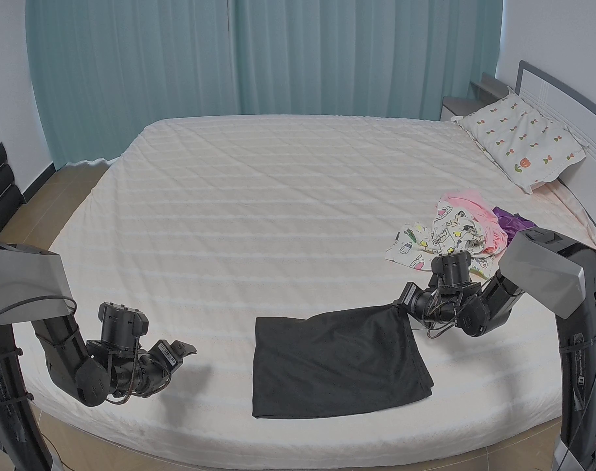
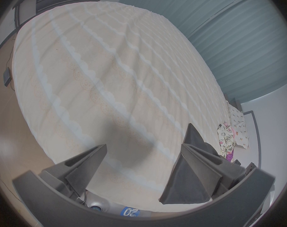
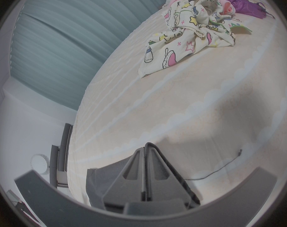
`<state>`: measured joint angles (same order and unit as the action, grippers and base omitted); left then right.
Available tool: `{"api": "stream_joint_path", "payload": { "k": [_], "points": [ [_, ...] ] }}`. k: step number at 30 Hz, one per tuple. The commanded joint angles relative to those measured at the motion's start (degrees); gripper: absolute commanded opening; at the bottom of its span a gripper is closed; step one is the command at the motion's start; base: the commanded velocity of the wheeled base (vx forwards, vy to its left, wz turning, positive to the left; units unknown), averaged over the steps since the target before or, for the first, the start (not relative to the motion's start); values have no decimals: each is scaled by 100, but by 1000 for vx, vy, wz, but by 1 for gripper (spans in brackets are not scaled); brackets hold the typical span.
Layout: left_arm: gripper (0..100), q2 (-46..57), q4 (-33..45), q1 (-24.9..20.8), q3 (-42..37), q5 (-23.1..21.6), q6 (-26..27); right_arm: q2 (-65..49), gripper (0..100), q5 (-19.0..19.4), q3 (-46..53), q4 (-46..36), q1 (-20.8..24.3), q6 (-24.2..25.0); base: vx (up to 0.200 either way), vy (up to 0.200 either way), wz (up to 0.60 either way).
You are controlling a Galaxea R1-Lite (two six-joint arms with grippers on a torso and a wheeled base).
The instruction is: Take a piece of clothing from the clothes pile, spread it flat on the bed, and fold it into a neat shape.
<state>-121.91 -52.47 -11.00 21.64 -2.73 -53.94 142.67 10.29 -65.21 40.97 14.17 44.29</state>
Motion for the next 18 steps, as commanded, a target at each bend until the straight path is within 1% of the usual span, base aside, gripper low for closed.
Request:
{"api": "stream_joint_path", "payload": {
  "k": [1,15,18],
  "points": [
    [100,-9,-53,1,-28,1,-2,24,0,-62,-115,7,-37,124,0,0,0],
    [100,-53,-62,10,-11,1,-2,112,0,-88,-141,-2,-125,141,0,0,0],
    [100,-53,-53,1,-19,1,-2,139,0,-141,-141,-28,-133,141,0,0,0]
  ]
}}
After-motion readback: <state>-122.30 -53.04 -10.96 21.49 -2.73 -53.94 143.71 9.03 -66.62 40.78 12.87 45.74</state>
